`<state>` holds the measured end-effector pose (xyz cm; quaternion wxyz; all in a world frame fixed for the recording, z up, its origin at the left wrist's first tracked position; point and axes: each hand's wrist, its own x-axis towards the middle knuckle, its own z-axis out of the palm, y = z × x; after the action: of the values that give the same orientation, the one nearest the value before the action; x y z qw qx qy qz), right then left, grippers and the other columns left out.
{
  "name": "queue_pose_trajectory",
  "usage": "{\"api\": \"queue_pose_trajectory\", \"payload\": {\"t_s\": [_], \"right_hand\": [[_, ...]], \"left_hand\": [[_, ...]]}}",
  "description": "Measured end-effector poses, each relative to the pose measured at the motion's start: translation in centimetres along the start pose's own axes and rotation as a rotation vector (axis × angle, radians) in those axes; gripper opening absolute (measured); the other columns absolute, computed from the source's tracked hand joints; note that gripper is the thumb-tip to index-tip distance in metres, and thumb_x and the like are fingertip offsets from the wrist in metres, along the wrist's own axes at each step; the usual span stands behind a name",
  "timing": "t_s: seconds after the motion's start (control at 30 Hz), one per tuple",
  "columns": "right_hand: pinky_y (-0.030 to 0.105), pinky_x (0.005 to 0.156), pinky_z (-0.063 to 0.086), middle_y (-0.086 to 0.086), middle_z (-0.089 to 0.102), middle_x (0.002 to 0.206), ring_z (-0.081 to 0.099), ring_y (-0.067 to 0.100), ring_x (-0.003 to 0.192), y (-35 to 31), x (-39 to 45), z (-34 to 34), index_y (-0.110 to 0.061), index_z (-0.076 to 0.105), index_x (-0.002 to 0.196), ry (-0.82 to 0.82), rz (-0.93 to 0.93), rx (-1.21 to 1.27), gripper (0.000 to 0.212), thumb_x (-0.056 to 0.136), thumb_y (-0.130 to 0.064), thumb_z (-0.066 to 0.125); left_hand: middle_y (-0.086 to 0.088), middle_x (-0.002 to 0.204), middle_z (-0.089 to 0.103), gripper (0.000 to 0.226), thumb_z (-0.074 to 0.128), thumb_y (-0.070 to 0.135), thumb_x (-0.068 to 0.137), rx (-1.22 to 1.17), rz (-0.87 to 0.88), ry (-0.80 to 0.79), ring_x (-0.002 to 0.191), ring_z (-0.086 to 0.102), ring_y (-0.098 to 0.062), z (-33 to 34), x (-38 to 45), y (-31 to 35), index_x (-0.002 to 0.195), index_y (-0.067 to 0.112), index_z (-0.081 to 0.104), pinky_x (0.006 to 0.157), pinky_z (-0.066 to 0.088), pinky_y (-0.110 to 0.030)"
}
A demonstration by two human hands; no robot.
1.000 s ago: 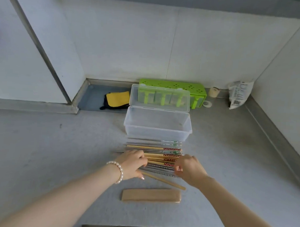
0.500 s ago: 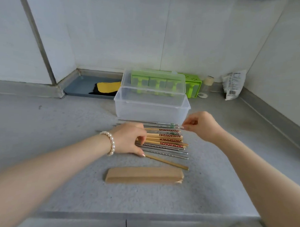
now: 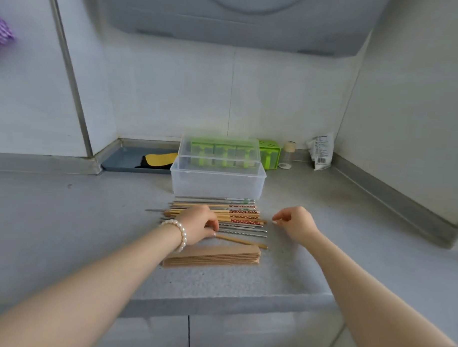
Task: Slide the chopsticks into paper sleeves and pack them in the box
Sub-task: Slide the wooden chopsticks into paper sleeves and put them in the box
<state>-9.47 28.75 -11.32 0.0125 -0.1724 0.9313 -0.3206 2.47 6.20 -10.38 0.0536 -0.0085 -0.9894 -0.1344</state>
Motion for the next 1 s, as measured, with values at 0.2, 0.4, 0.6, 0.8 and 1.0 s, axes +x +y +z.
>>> {"api": "queue_pose_trajectory", "payload": {"t_s": [0.2,0.4,0.6,0.8,1.0], "right_hand": [[0.022,0.073,0.039,0.001,0.065,0.090,0.053,0.015,0.081,-1.0,2.0,1.3,-0.016,0.074,0.099,-0.082,-0.055,-0.033,0.017,0.085,-0.012,0.064],[0.025,0.076,0.043,-0.001,0.061,0.090,0.052,0.015,0.083,0.1,2.5,1.3,-0.016,0.075,0.092,-0.115,-0.148,-0.065,0.012,0.082,-0.017,0.068],[0.026,0.070,0.047,0.000,0.064,0.076,0.056,0.014,0.070,-0.7,2.7,-0.3,-0.006,0.068,0.090,-0.072,-0.158,0.127,0.009,0.088,-0.010,0.060],[0.012,0.049,0.043,-0.006,0.068,0.059,0.053,0.002,0.049,-3.0,1.8,-1.7,-0.009,0.068,0.075,-0.127,-0.177,0.558,0.012,0.085,-0.004,0.063],[0.018,0.054,0.043,0.002,0.068,0.061,0.052,0.007,0.050,-3.5,2.4,-1.1,-0.003,0.067,0.075,-0.204,-0.103,0.847,0.011,0.084,-0.001,0.061]], "left_hand": [[0.005,0.097,0.055,0.017,0.063,0.033,0.085,0.001,0.051,0.007,0.090,0.052,-0.011,0.5,0.5,-0.9,0.093,0.019,0.068,0.084,0.046,-0.027],[0.008,0.098,0.050,0.016,0.058,0.030,0.088,0.052,0.152,0.078,0.093,0.042,-0.006,0.9,0.1,-1.1,0.093,0.017,0.066,0.088,0.039,-0.021],[0.006,0.101,0.049,0.019,0.044,0.029,0.096,0.126,0.144,0.088,0.094,0.045,-0.009,0.7,-0.4,-0.2,0.102,0.015,0.055,0.083,0.038,-0.020],[-0.002,0.106,0.051,0.032,0.036,0.017,0.099,0.055,0.089,0.301,0.091,0.047,-0.012,-1.8,1.2,1.0,0.128,0.009,0.047,0.074,0.034,-0.016],[0.001,0.096,0.044,0.025,0.036,0.023,0.099,0.178,0.040,0.274,0.089,0.043,-0.015,-2.1,3.2,-0.3,0.104,0.010,0.056,0.075,0.040,-0.026]]}}
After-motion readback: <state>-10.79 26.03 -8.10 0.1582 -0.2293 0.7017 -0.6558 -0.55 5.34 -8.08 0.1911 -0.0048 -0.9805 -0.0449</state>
